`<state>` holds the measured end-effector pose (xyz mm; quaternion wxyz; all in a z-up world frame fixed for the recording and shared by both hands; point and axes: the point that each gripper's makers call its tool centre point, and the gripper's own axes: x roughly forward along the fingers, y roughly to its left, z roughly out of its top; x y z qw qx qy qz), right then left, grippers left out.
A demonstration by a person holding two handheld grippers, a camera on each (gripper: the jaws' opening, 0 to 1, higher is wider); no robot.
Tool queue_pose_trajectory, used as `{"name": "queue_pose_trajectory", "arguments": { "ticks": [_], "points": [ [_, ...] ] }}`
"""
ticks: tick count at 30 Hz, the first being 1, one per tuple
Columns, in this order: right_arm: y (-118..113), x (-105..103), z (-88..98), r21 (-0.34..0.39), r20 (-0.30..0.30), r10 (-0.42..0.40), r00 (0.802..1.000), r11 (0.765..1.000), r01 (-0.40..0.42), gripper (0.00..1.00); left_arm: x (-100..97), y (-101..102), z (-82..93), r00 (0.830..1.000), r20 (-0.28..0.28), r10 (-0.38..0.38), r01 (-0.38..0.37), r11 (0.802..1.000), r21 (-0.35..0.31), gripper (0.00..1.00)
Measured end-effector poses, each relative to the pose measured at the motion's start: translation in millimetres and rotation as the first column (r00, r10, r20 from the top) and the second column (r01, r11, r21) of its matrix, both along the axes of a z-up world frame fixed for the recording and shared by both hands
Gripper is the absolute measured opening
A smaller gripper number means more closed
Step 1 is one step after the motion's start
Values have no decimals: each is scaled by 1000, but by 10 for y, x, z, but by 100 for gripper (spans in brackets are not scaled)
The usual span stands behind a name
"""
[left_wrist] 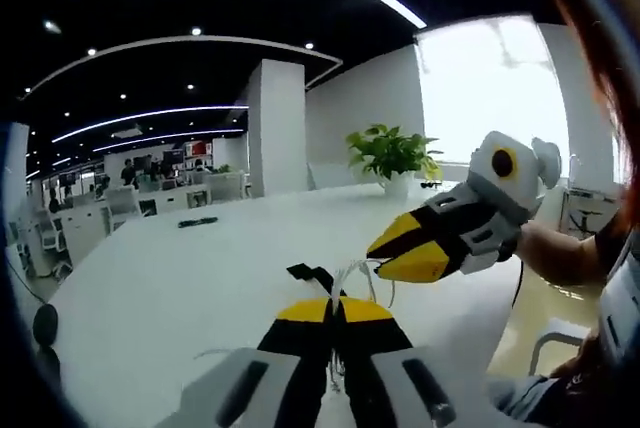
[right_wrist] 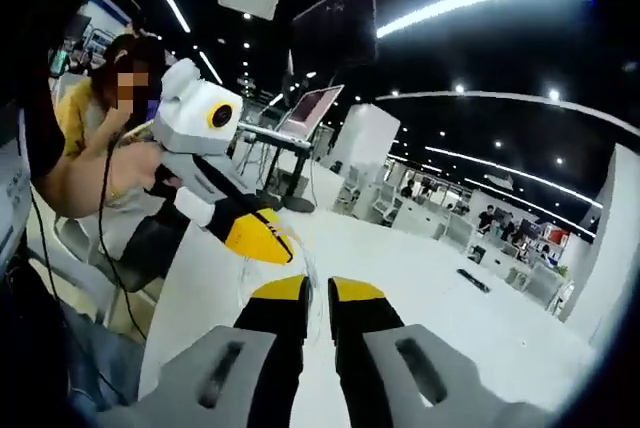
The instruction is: Peel open the Velcro strap on the desktop, arrange the wired earphones neatly onto it, and close the Velcro strap to secure them.
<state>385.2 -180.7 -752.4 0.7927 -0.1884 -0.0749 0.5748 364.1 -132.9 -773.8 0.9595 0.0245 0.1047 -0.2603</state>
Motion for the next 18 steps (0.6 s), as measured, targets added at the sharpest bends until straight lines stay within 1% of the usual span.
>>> {"name": "queue_pose_trajectory", "arguments": {
  "ticks": [1, 4, 8, 10, 15, 18],
  "points": [
    [-35, 21, 33, 27, -24, 0, 1000, 1000, 0, 12, -22, 24, 38, 1000, 9, 4, -4, 1000, 5, 6],
    [-94, 96, 28, 25, -11, -22, 1000, 999, 22, 12, -56, 69, 115, 1000, 26, 14, -14, 1000, 14, 6],
    [-79, 155, -85, 17, -13, -48, 999, 999, 48, 13, -90, 114, 262, 998, 53, 21, -21, 1000, 10, 6],
    [-38, 166, -151, 6, -4, -58, 998, 998, 58, 14, -102, 115, 301, 998, 62, 22, -23, 1000, 12, 6],
    [99, 180, -257, -8, 11, -60, 998, 998, 61, 13, -156, 70, 386, 997, 82, 8, -10, 1000, 22, 6],
    [173, 174, -287, -5, 8, -52, 999, 999, 52, 13, -184, 69, 434, 996, 89, 5, -7, 1000, 21, 6]
  ]
}}
